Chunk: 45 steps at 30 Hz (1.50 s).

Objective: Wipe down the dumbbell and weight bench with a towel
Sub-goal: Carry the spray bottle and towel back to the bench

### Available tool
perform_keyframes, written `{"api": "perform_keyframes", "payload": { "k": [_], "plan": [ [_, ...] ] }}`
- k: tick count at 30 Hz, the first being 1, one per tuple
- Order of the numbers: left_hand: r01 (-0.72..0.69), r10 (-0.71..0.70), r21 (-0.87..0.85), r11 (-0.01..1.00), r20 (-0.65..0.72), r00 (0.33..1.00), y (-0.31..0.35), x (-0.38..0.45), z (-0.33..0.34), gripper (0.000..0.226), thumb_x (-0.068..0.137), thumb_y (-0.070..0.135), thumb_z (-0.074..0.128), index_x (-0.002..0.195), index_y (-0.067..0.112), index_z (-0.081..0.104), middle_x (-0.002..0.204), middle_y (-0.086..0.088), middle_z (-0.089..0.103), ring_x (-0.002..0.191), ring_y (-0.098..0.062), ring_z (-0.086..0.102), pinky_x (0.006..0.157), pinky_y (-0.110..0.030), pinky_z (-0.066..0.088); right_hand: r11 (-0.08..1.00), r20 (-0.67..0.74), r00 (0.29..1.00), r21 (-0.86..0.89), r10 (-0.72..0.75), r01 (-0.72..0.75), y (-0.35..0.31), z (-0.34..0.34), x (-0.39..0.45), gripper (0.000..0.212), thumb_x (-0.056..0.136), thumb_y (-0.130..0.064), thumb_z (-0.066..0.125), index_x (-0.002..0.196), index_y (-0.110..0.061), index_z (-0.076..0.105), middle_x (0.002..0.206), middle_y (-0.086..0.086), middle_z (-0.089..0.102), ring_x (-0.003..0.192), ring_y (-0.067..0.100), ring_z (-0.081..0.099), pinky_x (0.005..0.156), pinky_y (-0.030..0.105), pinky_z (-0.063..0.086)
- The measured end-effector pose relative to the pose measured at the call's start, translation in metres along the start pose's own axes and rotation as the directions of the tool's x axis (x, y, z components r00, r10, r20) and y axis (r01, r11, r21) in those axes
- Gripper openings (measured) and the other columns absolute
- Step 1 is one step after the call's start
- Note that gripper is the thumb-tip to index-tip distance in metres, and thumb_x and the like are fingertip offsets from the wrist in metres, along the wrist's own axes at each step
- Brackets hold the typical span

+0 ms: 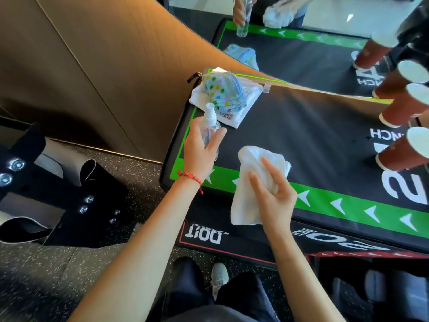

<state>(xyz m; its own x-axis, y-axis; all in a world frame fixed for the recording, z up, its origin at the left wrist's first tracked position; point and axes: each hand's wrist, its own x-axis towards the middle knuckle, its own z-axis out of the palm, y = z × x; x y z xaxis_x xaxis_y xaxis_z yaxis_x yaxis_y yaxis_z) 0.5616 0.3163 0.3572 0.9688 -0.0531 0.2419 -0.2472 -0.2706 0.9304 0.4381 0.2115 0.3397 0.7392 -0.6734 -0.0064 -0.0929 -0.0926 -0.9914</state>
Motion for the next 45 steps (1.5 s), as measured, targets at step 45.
{"api": "perform_keyframes", "payload": {
  "k": [45],
  "plan": [
    [0.276, 0.172, -0.034, 0.961, 0.853, -0.493, 0.097, -0.501, -0.032, 0.063, 0.078, 0.056, 0.05, 0.058, -0.004, 0.053, 0.049, -0.015, 0.05, 0.04, -0.021, 0.048, 0.046, -0.025, 0.042, 0.986, -0.949, -0.301, 0.129, 0.091, -0.109, 0.047, -0.144, -0.523, 0.033, 0.077, -0.019, 0.074, 0.102, -0.038, 0.062, 0.101, -0.029, 0.061, 0.098, -0.013, 0.056, 0.089, 0.006, 0.041]
  ]
}}
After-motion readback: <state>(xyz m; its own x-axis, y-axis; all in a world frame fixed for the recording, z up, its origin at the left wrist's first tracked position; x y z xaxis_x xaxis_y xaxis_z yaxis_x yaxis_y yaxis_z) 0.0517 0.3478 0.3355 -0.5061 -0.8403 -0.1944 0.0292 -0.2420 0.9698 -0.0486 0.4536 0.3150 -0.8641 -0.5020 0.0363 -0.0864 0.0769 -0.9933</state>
